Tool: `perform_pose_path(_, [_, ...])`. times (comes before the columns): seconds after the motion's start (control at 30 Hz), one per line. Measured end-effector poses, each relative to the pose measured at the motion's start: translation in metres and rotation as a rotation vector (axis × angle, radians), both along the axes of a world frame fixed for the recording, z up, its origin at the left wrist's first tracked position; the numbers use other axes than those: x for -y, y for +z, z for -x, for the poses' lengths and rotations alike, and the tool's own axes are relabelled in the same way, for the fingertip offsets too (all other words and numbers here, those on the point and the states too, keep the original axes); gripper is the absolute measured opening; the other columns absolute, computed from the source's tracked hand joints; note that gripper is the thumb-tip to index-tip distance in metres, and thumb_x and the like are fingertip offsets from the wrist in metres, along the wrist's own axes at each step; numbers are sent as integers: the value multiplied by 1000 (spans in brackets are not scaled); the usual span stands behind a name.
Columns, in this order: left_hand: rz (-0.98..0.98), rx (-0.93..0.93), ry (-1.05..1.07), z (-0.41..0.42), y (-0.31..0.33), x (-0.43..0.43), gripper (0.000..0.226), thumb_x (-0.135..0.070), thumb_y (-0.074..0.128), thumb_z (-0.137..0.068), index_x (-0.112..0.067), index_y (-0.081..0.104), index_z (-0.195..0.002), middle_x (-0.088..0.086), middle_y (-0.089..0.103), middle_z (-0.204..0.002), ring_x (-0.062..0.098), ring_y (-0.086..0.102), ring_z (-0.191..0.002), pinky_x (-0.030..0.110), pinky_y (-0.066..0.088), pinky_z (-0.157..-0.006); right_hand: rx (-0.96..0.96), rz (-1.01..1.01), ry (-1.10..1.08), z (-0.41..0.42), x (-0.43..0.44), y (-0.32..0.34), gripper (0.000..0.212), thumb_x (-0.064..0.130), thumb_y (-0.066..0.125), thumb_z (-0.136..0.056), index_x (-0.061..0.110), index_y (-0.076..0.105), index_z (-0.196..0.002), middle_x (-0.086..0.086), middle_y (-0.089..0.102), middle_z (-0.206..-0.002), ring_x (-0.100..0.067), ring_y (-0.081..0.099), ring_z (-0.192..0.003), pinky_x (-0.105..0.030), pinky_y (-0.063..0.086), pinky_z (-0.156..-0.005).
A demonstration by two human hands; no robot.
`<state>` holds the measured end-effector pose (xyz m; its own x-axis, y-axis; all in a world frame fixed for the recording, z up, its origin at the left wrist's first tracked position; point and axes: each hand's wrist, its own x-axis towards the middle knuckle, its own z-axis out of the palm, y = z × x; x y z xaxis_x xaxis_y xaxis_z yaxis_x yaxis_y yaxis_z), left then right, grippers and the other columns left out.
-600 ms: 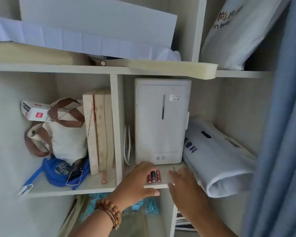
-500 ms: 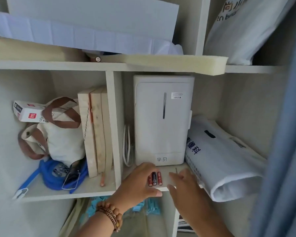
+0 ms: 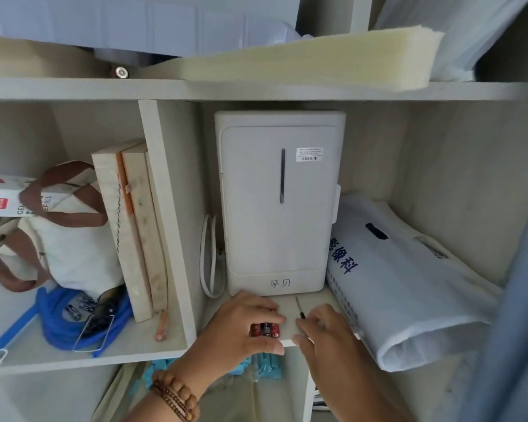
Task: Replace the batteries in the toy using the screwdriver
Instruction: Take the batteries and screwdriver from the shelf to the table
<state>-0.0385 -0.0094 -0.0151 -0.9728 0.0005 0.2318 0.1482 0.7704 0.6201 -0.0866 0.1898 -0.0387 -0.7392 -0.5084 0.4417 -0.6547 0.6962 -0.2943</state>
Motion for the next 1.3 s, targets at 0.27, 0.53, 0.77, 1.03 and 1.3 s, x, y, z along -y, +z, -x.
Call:
perform_pose_path(0.27, [-54, -16, 37, -5, 2, -2, 40, -53, 85, -65, -46, 75, -102, -30, 60, -110, -5, 48, -116, 19, 42, -100, -31, 135, 19, 12, 1, -11, 21, 12, 93, -68, 22, 74, -70, 9, 61, -80, -2, 62, -61, -12, 45, -57])
perform_pose_path(0.53, [-130, -39, 84, -23, 6, -7, 39, -57, 85, -62, -50, 74, -98, -31, 60, -112, -1, 54, -114, 29, 53, -96, 5, 381, 19, 5, -2, -10, 26, -1, 89, -69, 22, 80, -78, 8, 65, -78, 10, 42, -54, -5, 39, -64])
perform_pose_path(0.77, [-186, -167, 117, -59, 27, -13, 38, -45, 91, -62, -42, 78, -97, -23, 66, -109, 5, 61, -111, 28, 57, -91, 68, 522, 94, -17, 1, 10, 26, -3, 87, -72, 21, 83, -81, 12, 65, -78, 9, 56, -66, 4, 39, -60])
perform_pose_path(1.03, [-49, -278, 325, -159, 57, 16, 37, -41, 91, -64, -35, 79, -99, -21, 68, -109, 6, 63, -111, 24, 55, -91, 164, 722, 369, -73, 53, 25, 35, -6, 84, -74, 29, 81, -78, 13, 66, -87, -8, 62, -64, -19, 54, -61])
perform_pose_path(1.3, [32, -346, 636, -305, 64, 72, 37, -42, 93, -59, -35, 80, -93, -21, 69, -107, 6, 65, -106, 22, 55, -87, 145, 615, 677, -174, 154, 40, 28, -6, 86, -71, 20, 82, -81, 10, 66, -81, -9, 63, -65, -16, 51, -61])
